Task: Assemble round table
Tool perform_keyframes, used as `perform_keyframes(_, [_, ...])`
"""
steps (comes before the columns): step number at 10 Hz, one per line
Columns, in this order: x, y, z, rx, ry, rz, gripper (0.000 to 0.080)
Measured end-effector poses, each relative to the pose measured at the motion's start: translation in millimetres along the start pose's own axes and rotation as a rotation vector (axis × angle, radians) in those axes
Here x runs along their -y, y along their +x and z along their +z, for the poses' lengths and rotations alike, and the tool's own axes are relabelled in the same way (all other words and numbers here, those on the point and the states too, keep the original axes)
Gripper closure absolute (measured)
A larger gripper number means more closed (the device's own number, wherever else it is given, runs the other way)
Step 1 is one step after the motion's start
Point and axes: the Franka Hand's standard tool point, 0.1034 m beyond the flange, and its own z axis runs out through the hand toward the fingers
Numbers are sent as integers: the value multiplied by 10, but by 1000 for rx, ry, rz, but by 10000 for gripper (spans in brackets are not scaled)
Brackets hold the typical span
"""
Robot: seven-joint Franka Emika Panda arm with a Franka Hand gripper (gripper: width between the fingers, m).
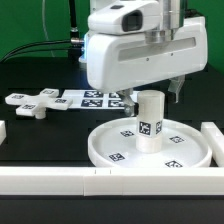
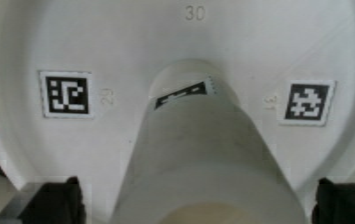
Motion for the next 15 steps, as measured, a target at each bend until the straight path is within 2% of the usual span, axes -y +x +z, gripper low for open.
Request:
perform_keyframes(5, [-47,-23,-2,8,-15,-290,151])
perform_keyframes(6, [-38,12,-3,4,-42,-425,151])
perform_keyframes(11, [22,36,18,58,-67,-876,151])
perform_keyframes(15, [14,21,23,82,-75,-1006,151])
